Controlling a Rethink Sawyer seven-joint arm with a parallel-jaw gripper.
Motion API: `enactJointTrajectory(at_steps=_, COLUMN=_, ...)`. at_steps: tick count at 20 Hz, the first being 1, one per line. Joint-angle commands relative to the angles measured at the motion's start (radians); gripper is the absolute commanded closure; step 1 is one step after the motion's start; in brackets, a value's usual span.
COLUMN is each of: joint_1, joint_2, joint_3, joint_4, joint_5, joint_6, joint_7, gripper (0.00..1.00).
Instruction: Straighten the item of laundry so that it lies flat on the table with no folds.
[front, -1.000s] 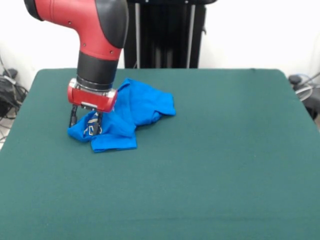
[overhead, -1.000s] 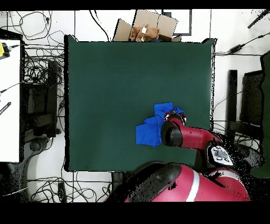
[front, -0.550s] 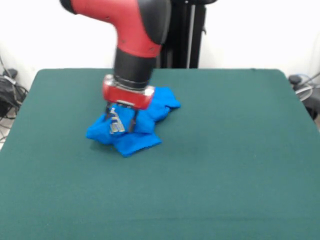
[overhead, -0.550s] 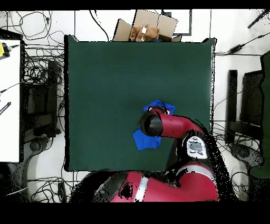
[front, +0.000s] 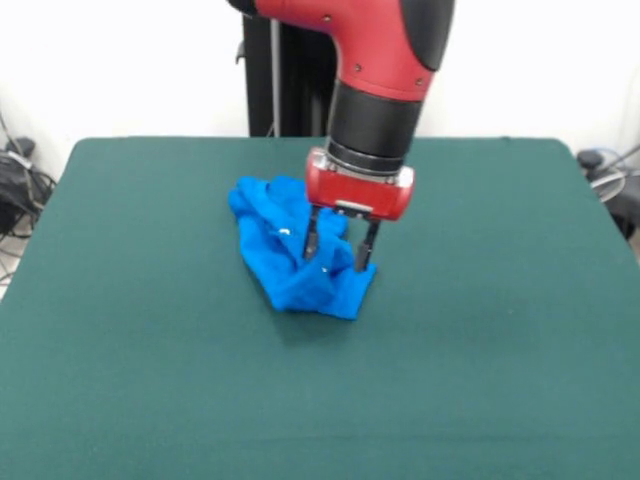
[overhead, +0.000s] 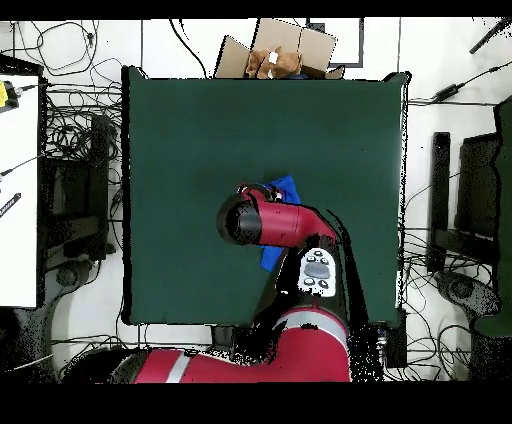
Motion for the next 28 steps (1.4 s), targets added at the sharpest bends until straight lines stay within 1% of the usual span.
enactJointTrajectory(at_steps=1, joint_1=0.029, joint_2=0.051, joint_3=-0.038, joint_4=0.042, joint_5=0.078, joint_6=0.042, joint_7=0.256, gripper=0.00)
enactJointTrajectory(at_steps=5, joint_1=0.010, joint_2=0.071, joint_3=-0.040, joint_4=0.046, joint_5=0.069, joint_6=0.001, joint_7=0.228, gripper=0.00)
enactJointTrajectory(at_steps=11, joint_1=-0.006, joint_2=0.089, joint_3=-0.033, joint_4=0.025, joint_5=0.050, joint_6=0.003, joint_7=0.189, gripper=0.00)
enactJointTrajectory(at_steps=15, joint_1=0.004, joint_2=0.098, joint_3=-0.036, joint_4=0.007, joint_5=0.055, joint_6=0.012, joint_7=0.185, gripper=0.00)
enactJointTrajectory(at_steps=17, joint_1=-0.015, joint_2=0.098, joint_3=-0.017, joint_4=0.009, joint_5=0.052, joint_6=0.001, joint_7=0.177, gripper=0.00)
enactJointTrajectory(at_steps=19, joint_1=-0.056, joint_2=0.106, joint_3=0.004, joint_4=0.025, joint_5=0.042, joint_6=-0.054, joint_7=0.181, gripper=0.00)
enactJointTrajectory(at_steps=20, joint_1=-0.090, joint_2=0.111, joint_3=0.021, joint_4=0.034, joint_5=0.023, joint_6=-0.084, joint_7=0.168, gripper=0.00)
enactJointTrajectory(at_steps=24, joint_1=-0.168, joint_2=0.136, joint_3=0.033, joint_4=0.037, joint_5=-0.044, joint_6=-0.149, joint_7=0.120, gripper=0.00)
enactJointTrajectory(at_steps=27, joint_1=-0.198, joint_2=0.144, joint_3=0.042, joint_4=0.035, joint_5=-0.075, joint_6=-0.178, joint_7=0.106, gripper=0.00)
enactJointTrajectory(at_steps=28, joint_1=-0.214, joint_2=0.145, joint_3=0.052, joint_4=0.043, joint_5=-0.084, joint_6=-0.226, joint_7=0.122, gripper=0.00)
